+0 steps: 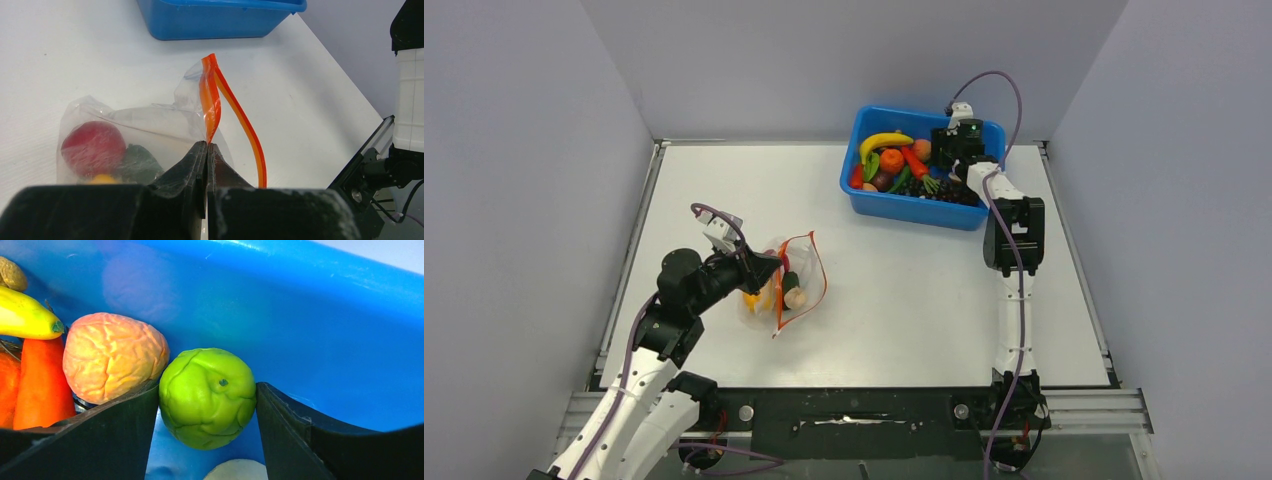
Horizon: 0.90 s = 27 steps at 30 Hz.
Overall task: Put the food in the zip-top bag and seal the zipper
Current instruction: Pick up the fake fruit from the bin.
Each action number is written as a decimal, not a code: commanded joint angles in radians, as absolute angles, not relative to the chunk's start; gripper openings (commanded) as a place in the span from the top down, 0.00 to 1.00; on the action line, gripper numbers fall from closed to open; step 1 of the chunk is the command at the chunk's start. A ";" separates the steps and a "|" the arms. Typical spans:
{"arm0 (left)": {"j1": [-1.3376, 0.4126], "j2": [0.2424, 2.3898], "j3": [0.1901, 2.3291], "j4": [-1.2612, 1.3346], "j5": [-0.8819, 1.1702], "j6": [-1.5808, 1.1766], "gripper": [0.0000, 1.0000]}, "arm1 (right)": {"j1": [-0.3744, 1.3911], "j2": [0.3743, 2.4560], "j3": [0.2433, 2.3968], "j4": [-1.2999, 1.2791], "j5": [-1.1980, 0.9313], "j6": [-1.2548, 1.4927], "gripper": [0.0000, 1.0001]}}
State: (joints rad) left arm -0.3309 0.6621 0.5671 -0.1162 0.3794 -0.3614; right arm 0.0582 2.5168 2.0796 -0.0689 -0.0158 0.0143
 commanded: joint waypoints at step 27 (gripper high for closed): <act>-0.324 0.640 0.577 -0.078 0.376 -0.341 1.00 | 0.046 2.140 1.786 -0.029 -0.020 0.068 0.58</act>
